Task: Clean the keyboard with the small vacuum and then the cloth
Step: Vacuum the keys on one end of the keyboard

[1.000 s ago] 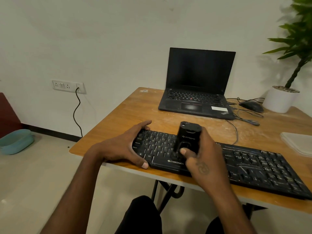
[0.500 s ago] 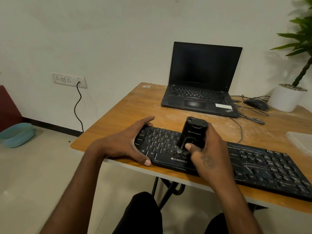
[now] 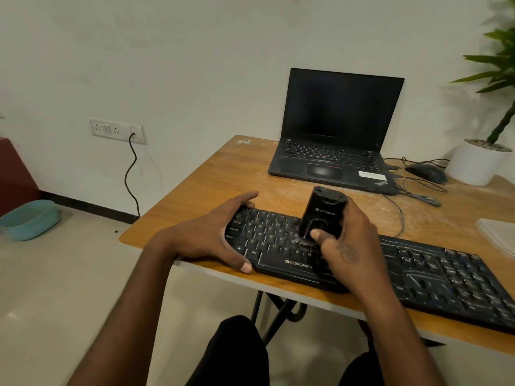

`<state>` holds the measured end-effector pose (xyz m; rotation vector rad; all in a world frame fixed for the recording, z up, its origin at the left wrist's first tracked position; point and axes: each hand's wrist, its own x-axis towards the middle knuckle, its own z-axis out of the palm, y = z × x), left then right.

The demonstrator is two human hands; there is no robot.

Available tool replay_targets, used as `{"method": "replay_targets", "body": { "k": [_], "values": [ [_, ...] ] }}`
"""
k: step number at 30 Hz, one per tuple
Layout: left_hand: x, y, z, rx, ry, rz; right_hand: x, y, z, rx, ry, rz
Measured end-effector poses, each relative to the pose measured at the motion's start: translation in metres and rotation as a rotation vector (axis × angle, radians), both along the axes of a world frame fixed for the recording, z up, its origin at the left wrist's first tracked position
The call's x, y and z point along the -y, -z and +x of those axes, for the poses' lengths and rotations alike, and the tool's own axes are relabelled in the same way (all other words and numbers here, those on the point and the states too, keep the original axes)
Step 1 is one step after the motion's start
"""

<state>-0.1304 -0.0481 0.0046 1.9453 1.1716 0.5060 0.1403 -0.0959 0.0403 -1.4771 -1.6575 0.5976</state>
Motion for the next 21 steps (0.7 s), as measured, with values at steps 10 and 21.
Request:
{"method": "replay_targets", "body": {
  "k": [10,21],
  "values": [
    [0.001,-0.003,0.002,-0.002,0.006,-0.023,-0.017,0.002,-0.039,0.040,-0.158,0.035],
    [0.000,0.000,0.001,0.003,0.005,-0.011,-0.013,0.003,-0.025,0.117,-0.036,0.058]
  ]
}}
